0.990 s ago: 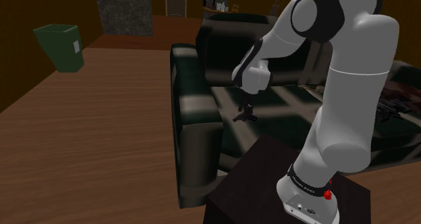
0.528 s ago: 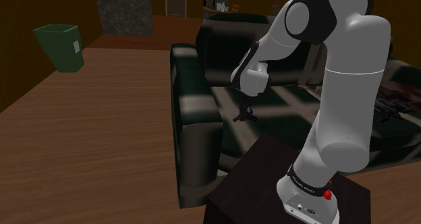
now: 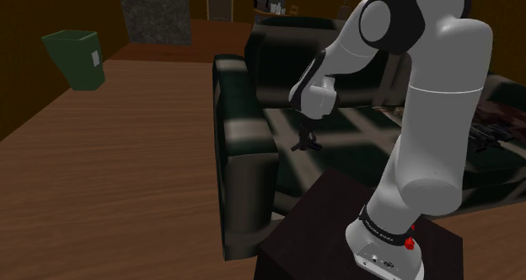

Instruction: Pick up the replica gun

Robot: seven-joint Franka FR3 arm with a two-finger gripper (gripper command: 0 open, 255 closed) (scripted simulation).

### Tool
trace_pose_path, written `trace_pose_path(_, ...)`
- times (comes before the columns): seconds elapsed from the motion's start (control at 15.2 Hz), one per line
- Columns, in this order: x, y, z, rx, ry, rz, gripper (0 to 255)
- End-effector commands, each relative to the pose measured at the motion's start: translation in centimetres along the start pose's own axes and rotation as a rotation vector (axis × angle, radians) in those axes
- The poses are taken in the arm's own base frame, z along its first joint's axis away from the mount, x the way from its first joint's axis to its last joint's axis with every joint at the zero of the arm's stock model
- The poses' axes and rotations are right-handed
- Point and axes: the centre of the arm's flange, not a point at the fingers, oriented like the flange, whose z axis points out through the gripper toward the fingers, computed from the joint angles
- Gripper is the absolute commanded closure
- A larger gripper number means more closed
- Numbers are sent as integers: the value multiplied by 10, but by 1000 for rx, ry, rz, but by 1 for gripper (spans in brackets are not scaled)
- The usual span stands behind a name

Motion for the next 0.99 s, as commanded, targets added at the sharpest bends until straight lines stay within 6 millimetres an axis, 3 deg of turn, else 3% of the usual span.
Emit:
trace_pose_path(0.0, 0, 0, -9, 0, 0, 0, 255)
trace_pose_path(0.79, 6, -3, -73, 0, 0, 0, 255)
trace_pose_path(0.92, 6, -3, -73, 0, 0, 0, 255)
